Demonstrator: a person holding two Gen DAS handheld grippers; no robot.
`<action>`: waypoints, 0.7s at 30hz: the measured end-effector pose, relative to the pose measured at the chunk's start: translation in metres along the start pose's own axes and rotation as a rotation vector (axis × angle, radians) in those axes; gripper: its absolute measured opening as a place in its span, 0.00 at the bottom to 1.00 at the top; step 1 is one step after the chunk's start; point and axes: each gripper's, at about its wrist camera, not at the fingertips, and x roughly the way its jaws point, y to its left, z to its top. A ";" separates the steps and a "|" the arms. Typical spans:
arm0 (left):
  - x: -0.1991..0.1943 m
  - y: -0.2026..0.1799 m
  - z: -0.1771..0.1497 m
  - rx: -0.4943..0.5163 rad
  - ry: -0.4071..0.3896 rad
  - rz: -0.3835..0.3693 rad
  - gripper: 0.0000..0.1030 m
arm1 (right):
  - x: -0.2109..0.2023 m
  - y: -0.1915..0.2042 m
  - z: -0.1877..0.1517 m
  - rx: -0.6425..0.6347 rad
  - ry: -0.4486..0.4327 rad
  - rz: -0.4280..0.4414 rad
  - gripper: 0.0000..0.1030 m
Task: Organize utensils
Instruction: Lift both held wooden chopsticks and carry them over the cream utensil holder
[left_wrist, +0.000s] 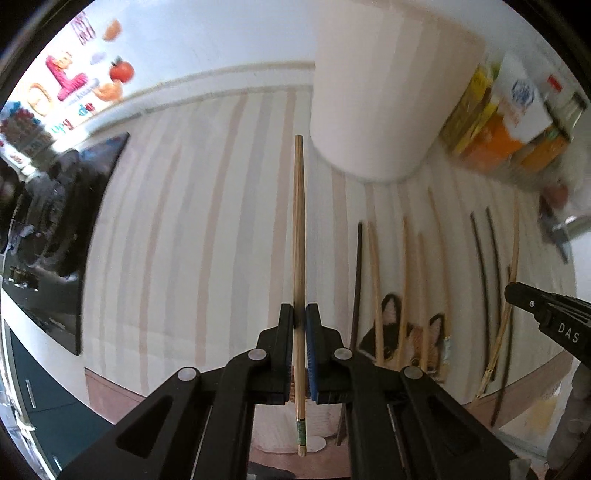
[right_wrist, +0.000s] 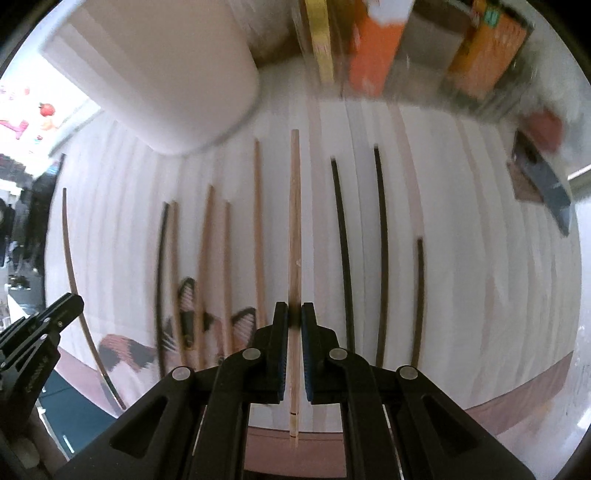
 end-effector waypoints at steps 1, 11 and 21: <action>-0.007 -0.001 0.004 -0.003 -0.025 0.002 0.04 | -0.005 -0.002 0.000 -0.005 -0.015 0.013 0.07; -0.115 0.018 0.067 -0.048 -0.308 -0.083 0.04 | -0.092 0.014 0.019 -0.041 -0.230 0.126 0.07; -0.172 0.022 0.171 -0.091 -0.511 -0.205 0.04 | -0.195 0.048 0.117 -0.017 -0.538 0.208 0.07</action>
